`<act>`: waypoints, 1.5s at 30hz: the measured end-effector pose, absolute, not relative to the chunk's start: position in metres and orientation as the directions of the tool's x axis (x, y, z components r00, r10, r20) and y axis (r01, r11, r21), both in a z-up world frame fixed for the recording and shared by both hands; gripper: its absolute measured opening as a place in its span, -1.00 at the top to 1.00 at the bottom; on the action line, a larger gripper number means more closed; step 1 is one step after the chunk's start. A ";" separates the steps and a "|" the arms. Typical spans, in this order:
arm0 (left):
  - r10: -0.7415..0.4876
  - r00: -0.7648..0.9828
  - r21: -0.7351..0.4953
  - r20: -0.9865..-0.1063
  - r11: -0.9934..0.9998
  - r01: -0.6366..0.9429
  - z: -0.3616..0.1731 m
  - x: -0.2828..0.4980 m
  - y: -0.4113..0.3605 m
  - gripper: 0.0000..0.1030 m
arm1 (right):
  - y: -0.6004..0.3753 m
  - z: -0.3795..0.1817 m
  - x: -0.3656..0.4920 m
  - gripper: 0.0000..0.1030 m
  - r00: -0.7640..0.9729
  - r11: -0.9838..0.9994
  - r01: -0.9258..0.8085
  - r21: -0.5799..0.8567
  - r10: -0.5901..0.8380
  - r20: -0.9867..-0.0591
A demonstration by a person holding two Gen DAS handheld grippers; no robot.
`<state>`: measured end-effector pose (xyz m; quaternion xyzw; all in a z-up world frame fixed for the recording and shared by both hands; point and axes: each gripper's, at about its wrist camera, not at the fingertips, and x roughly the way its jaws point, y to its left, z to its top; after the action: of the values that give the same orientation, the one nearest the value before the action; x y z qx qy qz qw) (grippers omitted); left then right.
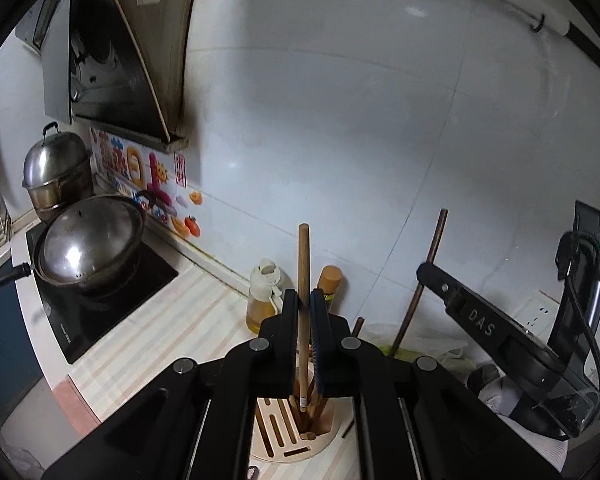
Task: Organize utensils
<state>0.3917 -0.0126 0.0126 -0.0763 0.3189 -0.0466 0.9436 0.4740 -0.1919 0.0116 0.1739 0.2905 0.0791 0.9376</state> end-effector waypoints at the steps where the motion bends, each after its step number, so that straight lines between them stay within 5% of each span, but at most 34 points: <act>1: -0.140 0.786 -0.181 -0.602 0.983 0.037 0.009 0.394 -0.011 0.93 | -0.191 0.009 0.476 0.89 0.821 0.926 -0.048 0.374 0.250 -0.514; 18: -0.190 0.714 -0.242 -0.674 0.970 0.030 -0.023 0.407 -0.009 0.93 | -0.176 -0.029 0.477 0.89 0.817 0.932 -0.094 0.349 0.273 -0.508; 28: -0.223 0.679 -0.297 -0.700 0.955 0.007 -0.021 0.396 -0.001 0.79 | -0.181 -0.042 0.469 0.84 0.711 0.908 -0.157 0.389 0.377 -0.593; 31: -0.198 0.692 -0.283 -0.694 0.959 -0.009 -0.015 0.387 0.004 0.16 | -0.186 -0.041 0.458 0.49 0.692 0.908 -0.167 0.383 0.385 -0.611; 32: -0.184 0.700 -0.276 -0.691 0.961 -0.020 -0.014 0.384 0.007 -0.35 | -0.189 -0.041 0.453 0.30 0.687 0.906 -0.168 0.388 0.390 -0.613; 33: -0.163 0.710 -0.264 -0.685 0.964 -0.034 -0.012 0.379 0.009 -0.64 | -0.192 -0.041 0.448 0.23 0.685 0.907 -0.167 0.388 0.389 -0.615; 37: -0.064 0.720 -0.170 -0.691 0.982 -0.077 -0.016 0.360 0.012 -0.78 | -0.198 -0.040 0.423 -0.22 0.688 0.934 -0.153 0.323 0.335 -0.644; 39: -0.006 0.720 -0.109 -0.694 0.989 -0.097 -0.022 0.352 0.011 -1.00 | -0.196 -0.044 0.407 -0.48 0.692 0.957 -0.148 0.251 0.282 -0.665; 41: 0.056 0.726 -0.044 -0.685 0.992 -0.118 -0.033 0.338 0.009 -1.00 | -0.191 -0.049 0.394 -0.85 0.694 0.972 -0.141 0.186 0.231 -0.682; 45: 0.102 0.704 -0.004 -0.702 0.989 -0.147 -0.054 0.322 0.008 -1.00 | -0.183 -0.063 0.368 -0.99 0.694 0.989 -0.128 0.069 0.139 -0.706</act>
<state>0.3222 0.0077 -0.0544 -0.0297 0.3785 0.0676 0.9227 0.3682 -0.1830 -0.0628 0.0070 0.3841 0.0727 0.9204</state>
